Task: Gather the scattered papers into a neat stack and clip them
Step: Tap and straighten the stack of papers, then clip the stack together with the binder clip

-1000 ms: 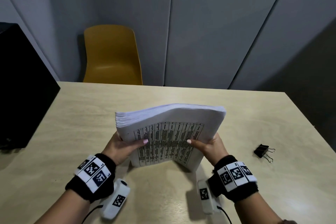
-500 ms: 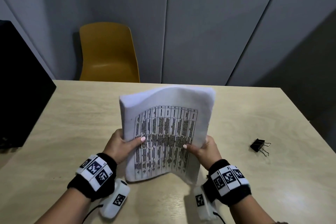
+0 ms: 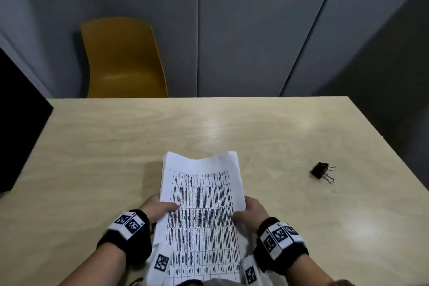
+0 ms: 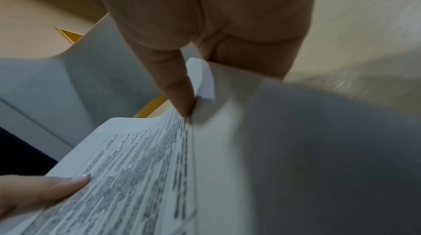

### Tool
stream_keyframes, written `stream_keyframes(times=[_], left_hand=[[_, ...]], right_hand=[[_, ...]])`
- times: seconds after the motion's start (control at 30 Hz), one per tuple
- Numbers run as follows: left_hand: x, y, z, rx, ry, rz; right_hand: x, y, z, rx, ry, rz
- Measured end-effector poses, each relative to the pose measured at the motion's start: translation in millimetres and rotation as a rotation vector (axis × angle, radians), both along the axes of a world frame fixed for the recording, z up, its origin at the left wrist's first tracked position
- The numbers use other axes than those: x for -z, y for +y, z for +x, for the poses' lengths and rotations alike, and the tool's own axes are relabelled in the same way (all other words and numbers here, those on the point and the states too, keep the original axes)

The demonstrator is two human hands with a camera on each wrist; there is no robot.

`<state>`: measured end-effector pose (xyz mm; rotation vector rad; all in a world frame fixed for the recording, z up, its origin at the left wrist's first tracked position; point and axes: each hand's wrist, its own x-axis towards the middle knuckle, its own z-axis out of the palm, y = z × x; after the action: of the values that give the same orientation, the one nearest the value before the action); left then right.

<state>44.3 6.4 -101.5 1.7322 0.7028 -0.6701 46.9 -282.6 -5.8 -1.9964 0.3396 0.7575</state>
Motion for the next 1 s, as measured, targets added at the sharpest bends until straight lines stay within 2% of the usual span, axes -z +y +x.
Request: stream_keyframes(times=[0.1,0.17,0.2,0.3,0.37,0.4,0.47,0.6,0.73,0.8,0.9,1.0], left_hand=[[-49,-24,1,-0.001,-0.051,0.042],[-68,-36,0,-0.013,-0.046,0.054],[-72,-39,0,-0.025,-0.048,0.064],[-80,-46,-5,-0.034,-0.063,0.077],[-82,-50,-8,-0.046,-0.089,0.071],[-81,-52,-9,-0.053,-0.099,0.066],[-84,-52,-11,-0.074,-0.108,0.055],[-84,-53,-13,-0.074,-0.114,0.058],[-78,-51,-11,-0.064,-0.137,0.096],[-77,-51,-11,-0.062,-0.132,0.096],[-78,-50,-10,-0.079,-0.129,0.076],[-79,-52,-10,-0.068,-0.134,0.081]], right_hand=[[-6,-11,7,-0.051,-0.041,-0.101],[-6,-29,19,0.012,-0.083,-0.214],[-7,-38,27,0.134,-0.08,-0.193],[-8,-79,53,0.686,-0.045,0.15],[-9,-109,72,0.998,-0.043,0.283],[-10,-124,81,1.088,-0.06,0.283],[-14,-142,95,1.151,-0.079,0.233],[-15,-165,104,1.148,-0.075,0.183],[-9,-179,101,0.997,-0.109,0.104],[-11,-173,101,0.897,-0.179,-0.012],[-15,-142,94,0.736,-0.251,-0.209],[-20,-89,74,0.509,-0.366,-0.146]])
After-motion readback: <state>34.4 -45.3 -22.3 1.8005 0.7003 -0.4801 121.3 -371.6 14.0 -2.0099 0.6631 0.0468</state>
